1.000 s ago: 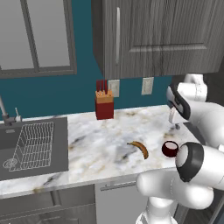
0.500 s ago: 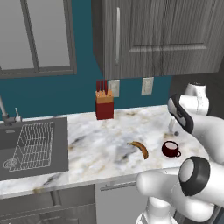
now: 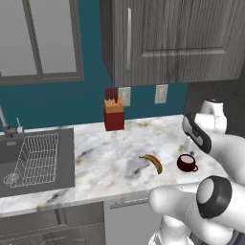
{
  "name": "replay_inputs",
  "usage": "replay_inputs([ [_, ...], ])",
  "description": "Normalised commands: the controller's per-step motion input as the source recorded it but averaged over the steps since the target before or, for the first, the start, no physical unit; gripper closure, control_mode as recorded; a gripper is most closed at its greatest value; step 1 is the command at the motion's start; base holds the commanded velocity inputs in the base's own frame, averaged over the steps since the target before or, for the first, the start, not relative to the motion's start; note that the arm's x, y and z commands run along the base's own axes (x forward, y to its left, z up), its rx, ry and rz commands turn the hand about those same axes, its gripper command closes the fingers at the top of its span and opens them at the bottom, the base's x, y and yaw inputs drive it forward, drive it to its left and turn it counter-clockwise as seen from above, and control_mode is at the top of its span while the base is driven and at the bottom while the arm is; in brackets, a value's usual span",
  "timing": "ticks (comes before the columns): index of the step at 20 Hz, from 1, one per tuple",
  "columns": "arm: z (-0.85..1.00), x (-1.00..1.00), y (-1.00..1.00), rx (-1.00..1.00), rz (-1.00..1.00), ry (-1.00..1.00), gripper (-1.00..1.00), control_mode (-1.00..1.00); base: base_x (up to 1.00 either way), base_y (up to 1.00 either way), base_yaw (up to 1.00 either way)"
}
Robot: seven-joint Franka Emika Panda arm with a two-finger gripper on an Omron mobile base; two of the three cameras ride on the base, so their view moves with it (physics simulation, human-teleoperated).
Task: Pick the mug from the counter and place it inside the microwave. Then close the microwave.
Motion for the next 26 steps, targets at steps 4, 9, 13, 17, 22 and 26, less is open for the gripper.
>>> replay_inputs([
  [4,-0.2,-0.01,0.0,0.0,0.02,-0.01,-1.0,-1.0,0.0,0.0,0.0],
  [9,-0.15,0.0,0.0,0.0,0.02,0.0,-1.0,-1.0,0.0,0.0,0.0],
  [13,-0.14,0.0,0.04,0.0,0.0,0.0,-1.0,-1.0,0.0,0.0,0.0],
  [17,-0.15,0.0,0.09,0.0,0.0,0.0,-1.0,-1.0,0.0,0.0,0.0],
  [22,-0.18,0.0,0.06,0.0,0.0,0.0,-1.0,-1.0,0.0,0.0,0.0],
  [26,-0.17,0.0,0.0,0.0,0.0,0.0,-1.0,-1.0,0.0,0.0,0.0],
])
